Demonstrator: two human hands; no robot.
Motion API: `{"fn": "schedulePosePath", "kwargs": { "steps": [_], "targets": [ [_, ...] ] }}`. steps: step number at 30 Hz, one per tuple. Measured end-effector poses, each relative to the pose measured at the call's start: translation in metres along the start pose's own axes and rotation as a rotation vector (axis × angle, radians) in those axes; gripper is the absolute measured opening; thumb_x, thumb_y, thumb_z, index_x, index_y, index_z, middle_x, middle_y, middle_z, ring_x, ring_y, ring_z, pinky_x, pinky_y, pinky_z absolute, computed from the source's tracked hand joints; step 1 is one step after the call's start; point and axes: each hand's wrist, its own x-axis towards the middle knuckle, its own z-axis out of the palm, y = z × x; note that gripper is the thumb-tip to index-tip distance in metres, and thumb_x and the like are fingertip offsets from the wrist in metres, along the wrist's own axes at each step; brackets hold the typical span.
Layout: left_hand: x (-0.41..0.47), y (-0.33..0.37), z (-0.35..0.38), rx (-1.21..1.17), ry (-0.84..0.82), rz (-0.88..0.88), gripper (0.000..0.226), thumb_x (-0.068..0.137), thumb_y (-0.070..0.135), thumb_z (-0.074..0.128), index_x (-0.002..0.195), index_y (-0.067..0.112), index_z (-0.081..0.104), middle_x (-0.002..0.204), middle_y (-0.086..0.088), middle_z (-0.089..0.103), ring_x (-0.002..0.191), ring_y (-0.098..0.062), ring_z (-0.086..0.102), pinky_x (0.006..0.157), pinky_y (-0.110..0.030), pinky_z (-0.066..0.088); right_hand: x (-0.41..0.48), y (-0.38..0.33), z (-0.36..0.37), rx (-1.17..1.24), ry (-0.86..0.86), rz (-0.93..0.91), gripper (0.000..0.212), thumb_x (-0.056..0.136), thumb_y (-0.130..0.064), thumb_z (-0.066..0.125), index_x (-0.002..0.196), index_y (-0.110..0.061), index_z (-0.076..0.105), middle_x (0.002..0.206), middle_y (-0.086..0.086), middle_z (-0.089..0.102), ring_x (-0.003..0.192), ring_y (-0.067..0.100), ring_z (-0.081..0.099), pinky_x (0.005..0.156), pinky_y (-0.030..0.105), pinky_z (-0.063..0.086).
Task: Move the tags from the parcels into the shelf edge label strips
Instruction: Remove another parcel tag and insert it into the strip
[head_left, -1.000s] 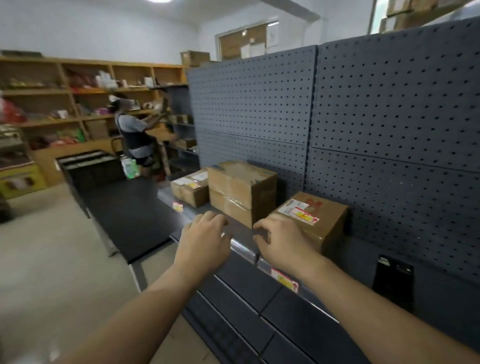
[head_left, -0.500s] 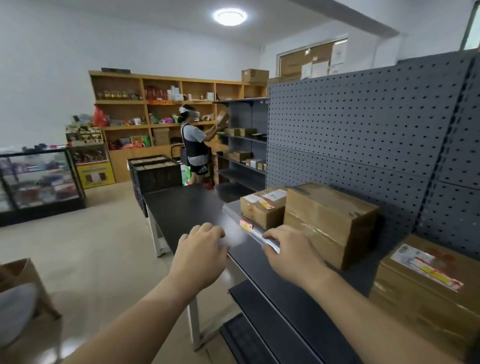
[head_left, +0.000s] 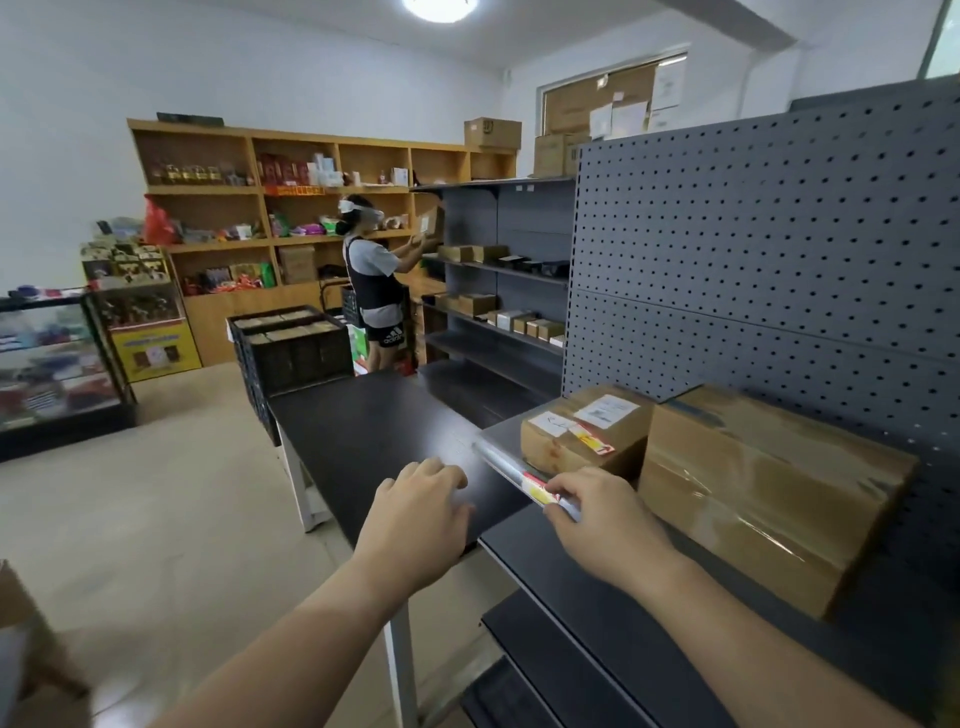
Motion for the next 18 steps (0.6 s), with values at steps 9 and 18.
{"fn": "schedulePosePath", "kwargs": {
  "steps": [9,18],
  "targets": [
    [0.116,-0.050,0.056,-0.052,-0.086,0.089,0.032,0.095,0.037,0.046,0.124,0.029,0.055,0.121,0.010,0.054,0.113,-0.016,0.049,0.093,-0.035,0.040,0.124,0.045,0.044,-0.029,0.043,0.076,0.016,0.090,-0.032,0.062,0.103,-0.024,0.069,0.101,-0.009,0.065,0.096,0.010,0.058,0.084,0.027,0.051],
    [0.218,-0.045,0.124,-0.210,-0.186,0.278,0.028,0.095,0.035,0.051,0.122,0.029,0.057,0.119,0.010,0.055,0.111,-0.015,0.051,0.094,-0.035,0.044,0.178,0.084,0.055,-0.057,0.089,0.275,0.029,0.094,-0.036,0.060,0.120,-0.025,0.065,0.120,-0.008,0.062,0.107,0.009,0.059,0.090,0.028,0.053]
  ]
}}
